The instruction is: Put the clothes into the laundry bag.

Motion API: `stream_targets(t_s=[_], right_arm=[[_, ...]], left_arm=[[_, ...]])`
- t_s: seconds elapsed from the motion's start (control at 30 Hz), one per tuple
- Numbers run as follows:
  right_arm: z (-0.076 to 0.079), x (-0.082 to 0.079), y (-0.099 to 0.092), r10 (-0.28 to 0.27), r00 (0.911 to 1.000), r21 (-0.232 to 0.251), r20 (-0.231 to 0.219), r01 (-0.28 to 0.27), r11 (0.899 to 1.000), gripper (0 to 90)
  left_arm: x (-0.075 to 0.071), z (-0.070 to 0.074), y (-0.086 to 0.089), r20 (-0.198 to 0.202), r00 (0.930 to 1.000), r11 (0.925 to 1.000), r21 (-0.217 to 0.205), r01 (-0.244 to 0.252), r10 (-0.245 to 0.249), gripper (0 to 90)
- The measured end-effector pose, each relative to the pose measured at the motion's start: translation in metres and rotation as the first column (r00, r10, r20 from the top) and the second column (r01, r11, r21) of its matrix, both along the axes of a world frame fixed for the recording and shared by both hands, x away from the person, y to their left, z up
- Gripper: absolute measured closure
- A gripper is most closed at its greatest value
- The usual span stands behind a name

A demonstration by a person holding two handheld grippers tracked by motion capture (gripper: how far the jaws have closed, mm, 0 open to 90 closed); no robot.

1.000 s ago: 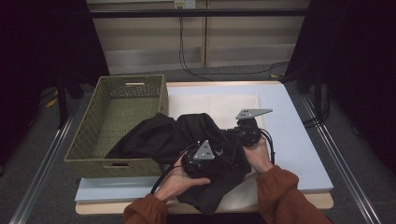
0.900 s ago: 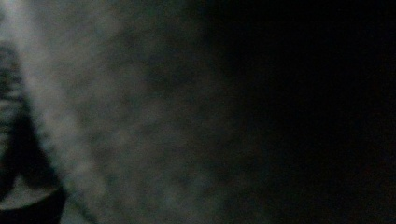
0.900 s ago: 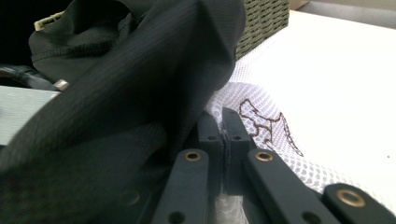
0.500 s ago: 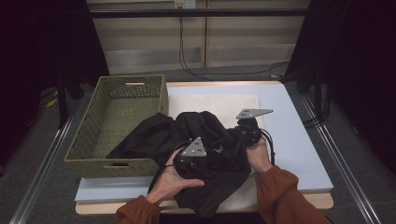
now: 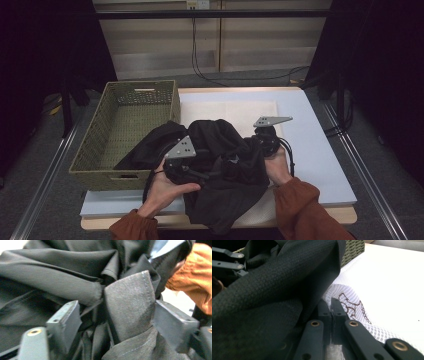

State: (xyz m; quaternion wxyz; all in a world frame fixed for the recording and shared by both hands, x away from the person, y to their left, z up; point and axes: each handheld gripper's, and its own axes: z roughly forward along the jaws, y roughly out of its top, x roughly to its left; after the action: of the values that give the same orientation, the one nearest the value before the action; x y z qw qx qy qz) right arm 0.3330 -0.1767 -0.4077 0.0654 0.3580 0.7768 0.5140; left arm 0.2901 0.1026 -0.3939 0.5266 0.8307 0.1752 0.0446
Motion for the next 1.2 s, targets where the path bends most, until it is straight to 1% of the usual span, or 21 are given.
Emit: stream_targets(t_s=[0.07, 0.13, 0.2, 0.3, 0.37, 0.43, 0.47, 0.57, 0.63, 0.7, 0.8, 0.87, 0.9, 0.93, 0.97, 1.03, 1.07, 1.1, 1.13, 1.17, 1.2], right_arm=[[-0.001, 0.001, -0.001, 0.003, 1.0, 0.001, -0.002, -0.003, 1.0, 89.3], [-0.001, 0.001, -0.001, 0.003, 1.0, 0.0, -0.003, -0.003, 1.0, 89.3], [-0.001, 0.0, -0.001, 0.003, 1.0, 0.0, -0.004, -0.003, 1.0, 89.3], [-0.001, 0.0, -0.001, 0.003, 1.0, 0.001, -0.004, -0.003, 1.0, 89.4], [-0.001, 0.0, -0.001, 0.003, 1.0, 0.0, -0.004, -0.003, 1.0, 89.3], [-0.001, 0.0, -0.001, 0.006, 1.0, -0.002, -0.002, -0.006, 1.0, 89.4], [-0.001, 0.0, -0.001, 0.006, 1.0, -0.002, -0.003, -0.006, 1.0, 89.3], [-0.001, 0.0, -0.001, 0.006, 1.0, 0.001, -0.006, -0.006, 1.0, 89.3], [-0.001, 0.0, -0.001, 0.008, 1.0, 0.001, -0.005, -0.008, 1.0, 89.3], [-0.001, 0.0, -0.001, 0.008, 1.0, 0.0, -0.005, -0.008, 1.0, 89.3], [-0.001, 0.0, -0.001, 0.009, 1.0, -0.001, -0.003, -0.009, 1.0, 89.3], [-0.001, 0.0, -0.001, 0.009, 0.9999, 0.0, -0.004, -0.009, 1.0, 89.3], [-0.001, 0.0, -0.001, 0.01, 0.9999, -0.001, -0.004, -0.01, 1.0, 89.3], [-0.001, 0.0, -0.001, 0.009, 0.9999, -0.001, -0.004, -0.009, 1.0, 89.3], [-0.001, 0.0, -0.001, 0.009, 0.9999, -0.001, -0.004, -0.009, 1.0, 89.3], [-0.001, 0.0, -0.001, 0.012, 0.9999, -0.003, -0.004, -0.012, 1.0, 89.3], [-0.001, 0.0, -0.001, 0.013, 0.9999, -0.004, -0.002, -0.013, 1.0, 89.3], [-0.001, 0.001, -0.001, 0.014, 0.9999, -0.005, -0.002, -0.014, 1.0, 89.3], [-0.001, 0.0, -0.001, 0.017, 0.9999, -0.009, -0.001, -0.017, 1.0, 89.3], [0.0, 0.0, -0.001, 0.02, 0.9998, -0.013, 0.001, -0.02, 1.0, 89.3], [0.0, 0.001, -0.001, 0.019, 0.9998, -0.013, -0.001, -0.019, 1.0, 89.3]], left_arm=[[0.001, -0.001, 0.002, 0.002, 1.0, 1.0, -0.008, -0.005, 0.005, 25.6], [0.001, 0.001, 0.004, 0.0, 1.0, 1.0, 0.005, 0.005, -0.005, 30.8], [0.0, 0.006, 0.01, 0.015, 0.9998, 0.9999, 0.002, 0.012, -0.012, 39.1], [0.002, 0.017, 0.019, 0.031, 0.9994, 0.9996, 0.024, -0.016, 0.016, 40.6], [0.005, 0.021, 0.028, 0.037, 0.998, 0.9983, 0.027, -0.052, 0.051, 40.9], [0.009, 0.021, 0.037, 0.025, 0.9966, 0.9969, -0.007, -0.078, 0.078, 40.9], [0.01, 0.022, 0.041, 0.029, 0.9958, 0.9962, 0.002, -0.087, 0.087, 40.9], [0.011, 0.023, 0.049, 0.03, 0.9956, 0.9961, -0.008, -0.088, 0.088, 45.2], [0.014, 0.028, 0.061, 0.05, 0.9909, 0.9921, 0.006, -0.125, 0.125, 44.0], [0.017, 0.032, 0.071, 0.05, 0.9882, 0.9894, -0.005, -0.145, 0.145, 44.0], [0.02, 0.042, 0.087, 0.065, 0.9815, 0.9836, -0.009, -0.18, 0.18, 41.8], [0.024, 0.047, 0.096, 0.076, 0.971, 0.9738, 0.0, -0.227, 0.227, 38.1], [0.026, 0.049, 0.101, 0.081, 0.9693, 0.9723, 0.005, -0.234, 0.232, 35.2], [0.029, 0.05, 0.105, 0.084, 0.965, 0.9681, 0.013, -0.25, 0.248, 34.9], [0.032, 0.051, 0.109, 0.073, 0.9596, 0.9613, 0.027, -0.274, 0.272, 32.1], [0.039, 0.049, 0.114, 0.037, 0.9575, 0.9547, 0.074, -0.288, 0.286, 27.0], [0.041, 0.047, 0.114, 0.054, 0.9502, 0.9443, 0.107, -0.311, 0.307, 27.0], [0.043, 0.045, 0.114, 0.057, 0.9503, 0.9434, 0.116, -0.311, 0.306, 25.6], [0.046, 0.043, 0.115, 0.038, 0.9528, 0.946, 0.114, -0.303, 0.301, 24.6], [0.049, 0.041, 0.114, 0.043, 0.9491, 0.9377, 0.147, -0.315, 0.312, 23.5], [0.053, 0.038, 0.113, 0.037, 0.9513, 0.9369, 0.166, -0.308, 0.306, 21.3]])
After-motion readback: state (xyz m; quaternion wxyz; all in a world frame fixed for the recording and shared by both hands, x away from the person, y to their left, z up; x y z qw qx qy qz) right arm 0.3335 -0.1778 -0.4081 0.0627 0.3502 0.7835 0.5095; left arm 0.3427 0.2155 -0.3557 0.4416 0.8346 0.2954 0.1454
